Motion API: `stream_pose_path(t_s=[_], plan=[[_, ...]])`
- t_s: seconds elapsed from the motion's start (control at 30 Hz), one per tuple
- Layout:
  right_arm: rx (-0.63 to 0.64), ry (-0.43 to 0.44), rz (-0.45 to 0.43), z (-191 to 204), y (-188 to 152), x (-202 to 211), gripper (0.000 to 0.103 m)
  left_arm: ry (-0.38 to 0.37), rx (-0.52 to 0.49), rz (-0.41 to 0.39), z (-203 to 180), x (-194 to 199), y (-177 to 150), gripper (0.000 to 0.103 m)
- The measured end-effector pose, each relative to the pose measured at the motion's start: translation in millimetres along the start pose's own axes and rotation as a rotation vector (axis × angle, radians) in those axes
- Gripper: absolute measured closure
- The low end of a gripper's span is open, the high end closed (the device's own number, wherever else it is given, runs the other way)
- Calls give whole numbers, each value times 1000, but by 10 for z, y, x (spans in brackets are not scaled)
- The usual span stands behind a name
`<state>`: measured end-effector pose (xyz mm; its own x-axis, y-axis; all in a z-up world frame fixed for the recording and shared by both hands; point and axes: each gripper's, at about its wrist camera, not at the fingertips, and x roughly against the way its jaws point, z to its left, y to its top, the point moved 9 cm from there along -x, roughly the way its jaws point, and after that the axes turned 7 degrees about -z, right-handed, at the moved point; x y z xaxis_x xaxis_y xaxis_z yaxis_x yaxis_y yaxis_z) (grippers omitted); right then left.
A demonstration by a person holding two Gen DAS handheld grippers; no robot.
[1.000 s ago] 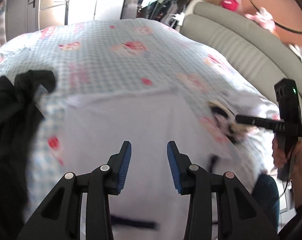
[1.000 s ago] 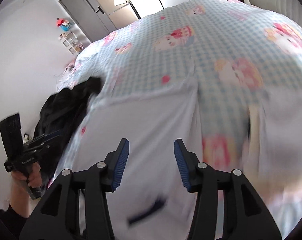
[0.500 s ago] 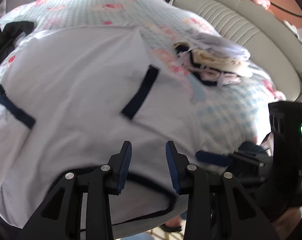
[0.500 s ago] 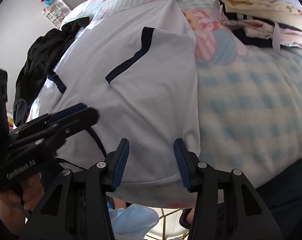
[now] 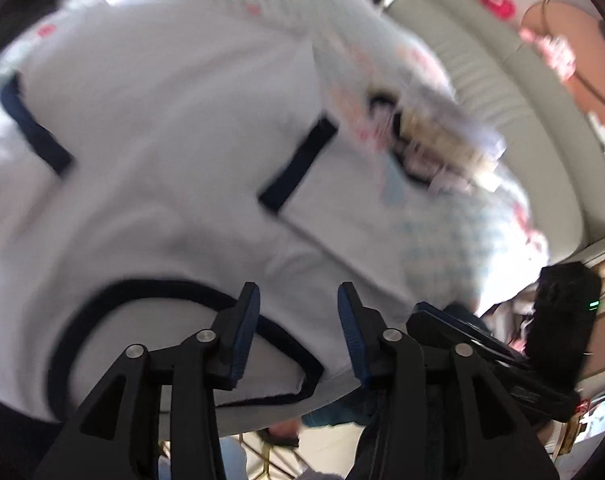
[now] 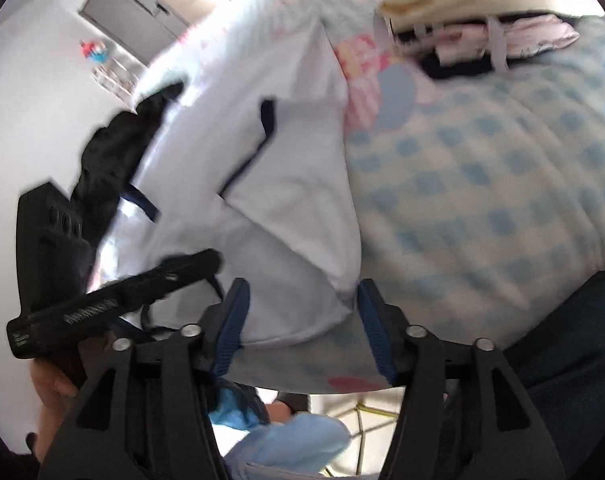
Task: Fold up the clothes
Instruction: 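Lift the shirt with both grippers and lay it back on the quilt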
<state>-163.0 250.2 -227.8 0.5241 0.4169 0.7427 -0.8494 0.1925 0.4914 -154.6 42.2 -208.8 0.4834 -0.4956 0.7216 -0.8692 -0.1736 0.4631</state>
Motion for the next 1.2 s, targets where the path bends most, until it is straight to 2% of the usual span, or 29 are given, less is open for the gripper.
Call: stream_pose_path(t_s=[0.1,0.17,0.23,0.3,0.4,0.47,0.6,0.77,0.83,0.9,1.0,1.07,1.13,1.2], plan=[[53,-50,-28,17,31,29,44,22,15,-66,125,250,71,60],[47,-104,19,-53,-22,-92,44,40,51,-108,272,408,125,60],[39,-195,77,-199,-112,-194,45,61,121,-169,497,635,184,60],[9,-189,74,-236,-165,-190,45,91,200,-240,769,919,226,60],[-11,-181,53,-252,-153,-162,45,212,249,-260,1238,1219,188,60],[-25,-177,39,-263,-144,-143,45,252,293,-253,1524,1329,140,61],[-52,-167,11,-285,-126,-104,45,253,348,-218,1812,1325,33,61],[-23,-188,17,-259,-170,-125,43,257,359,-211,1911,1274,27,61],[-20,-185,12,-251,-167,-95,43,221,368,-240,1903,1333,57,61],[-28,-180,9,-260,-157,-82,43,223,377,-252,1934,1343,64,61],[-33,-182,13,-276,-149,-104,43,266,361,-150,2017,1150,-29,62],[-15,-194,21,-268,-160,-144,41,319,283,-72,1997,1002,-99,62],[3,-207,30,-260,-170,-183,40,389,202,-48,1947,958,-88,62],[21,-219,39,-252,-181,-221,40,398,204,-42,1941,951,-67,62]])
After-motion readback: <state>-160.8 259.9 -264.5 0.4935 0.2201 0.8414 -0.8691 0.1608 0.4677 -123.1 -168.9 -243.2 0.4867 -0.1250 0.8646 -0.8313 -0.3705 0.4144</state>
